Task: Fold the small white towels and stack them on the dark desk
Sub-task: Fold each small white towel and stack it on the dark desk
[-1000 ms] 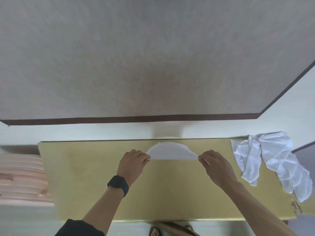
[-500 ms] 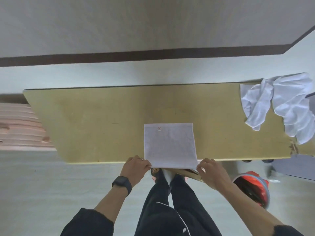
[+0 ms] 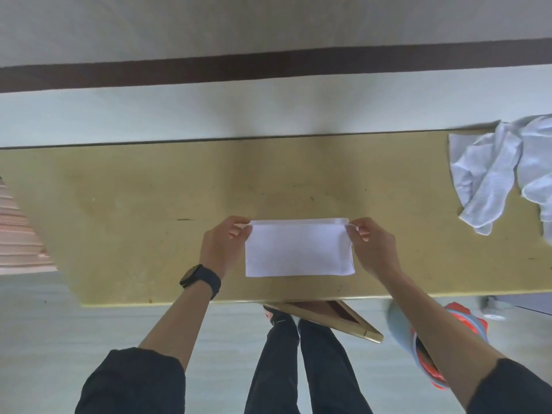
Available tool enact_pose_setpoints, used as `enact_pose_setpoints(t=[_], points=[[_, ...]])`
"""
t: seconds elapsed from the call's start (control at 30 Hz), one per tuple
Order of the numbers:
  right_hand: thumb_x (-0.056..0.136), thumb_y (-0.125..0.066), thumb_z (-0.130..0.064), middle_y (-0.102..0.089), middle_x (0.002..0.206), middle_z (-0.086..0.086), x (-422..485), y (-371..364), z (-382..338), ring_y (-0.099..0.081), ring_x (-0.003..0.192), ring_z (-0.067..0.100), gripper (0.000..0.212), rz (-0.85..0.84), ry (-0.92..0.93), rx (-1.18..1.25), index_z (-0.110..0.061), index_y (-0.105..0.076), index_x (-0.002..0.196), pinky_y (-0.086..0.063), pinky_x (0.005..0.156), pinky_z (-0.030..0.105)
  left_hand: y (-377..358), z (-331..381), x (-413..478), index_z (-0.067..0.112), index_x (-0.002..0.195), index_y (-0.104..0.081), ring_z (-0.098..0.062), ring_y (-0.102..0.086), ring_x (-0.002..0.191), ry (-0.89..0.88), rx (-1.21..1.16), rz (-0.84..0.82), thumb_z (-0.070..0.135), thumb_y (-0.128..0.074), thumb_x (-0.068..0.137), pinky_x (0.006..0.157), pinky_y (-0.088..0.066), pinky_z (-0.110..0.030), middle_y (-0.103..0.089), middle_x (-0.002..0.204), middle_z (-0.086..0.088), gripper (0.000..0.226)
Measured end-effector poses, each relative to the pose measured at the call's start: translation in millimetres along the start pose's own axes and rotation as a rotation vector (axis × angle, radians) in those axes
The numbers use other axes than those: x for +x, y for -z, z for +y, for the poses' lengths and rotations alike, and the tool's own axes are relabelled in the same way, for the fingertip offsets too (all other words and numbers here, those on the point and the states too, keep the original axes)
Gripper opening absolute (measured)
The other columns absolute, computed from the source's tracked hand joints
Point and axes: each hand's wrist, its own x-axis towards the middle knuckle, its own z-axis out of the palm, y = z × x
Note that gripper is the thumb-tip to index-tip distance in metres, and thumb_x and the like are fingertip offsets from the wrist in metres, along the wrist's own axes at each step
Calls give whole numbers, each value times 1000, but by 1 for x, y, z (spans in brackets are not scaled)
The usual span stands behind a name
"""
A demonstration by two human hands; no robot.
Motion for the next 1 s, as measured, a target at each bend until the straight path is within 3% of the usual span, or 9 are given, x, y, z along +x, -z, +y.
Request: enact_pose_setpoints(t=[0.07,0.23,0.37,0.5,0.83,0.93,1.0], points=[[97,-60,-31,-66,89,-11,10,-6,1,-62,84,5,11,23,0,29,-26,-68,102,-39,67,9,-4,-4,10,37,105,-71,-4,-65,83,7,-4,5,32,-66,93,76,-49,-19,-69,84,16,14],[94,-63,-30,-66,86,-18,19,-12,5,-60,82,-5,12,53,2,25,-32,-71,102,-39,67,8,-14,-15,21,38,108,-74,4,-63,79,33,46,-10,39,-64,93,68,-42,-9,-70,87,19,18],[93,-65,-30,-65,84,-20,21,-12,5,-60,80,-8,12,75,8,7,-31,-72,102,-38,66,5,-19,-17,25,39,107,-75,-3,-66,85,38,66,17,41,-62,93,74,-48,-18,-73,91,15,19],[92,-65,-29,-67,83,-15,25,-13,4,-61,79,-5,11,75,11,-16,-28,-72,101,-39,65,7,-20,-16,29,37,102,-75,-9,-66,86,35,92,30,39,-62,93,80,-52,-28,-73,87,14,16],[90,-66,-27,-68,83,-8,29,-17,5,-64,80,8,9,101,29,-41,-27,-71,98,-40,66,10,-20,-14,34,36,95,-72,-8,-62,84,12,162,26,37,-63,92,74,-51,-29,-67,82,17,10],[89,-67,-27,-66,89,-6,31,-18,5,-61,79,6,8,133,48,-87,-24,-68,97,-36,65,3,-21,-15,35,38,95,-72,-7,-61,85,10,167,42,37,-65,90,76,-51,-31,-66,85,16,8],[88,-69,-27,-60,98,-3,32,-18,4,-58,79,10,14,172,63,-113,-21,-65,100,-37,69,8,-22,-14,35,39,95,-70,-7,-61,84,7,198,44,38,-64,90,75,-51,-31,-65,89,17,7]])
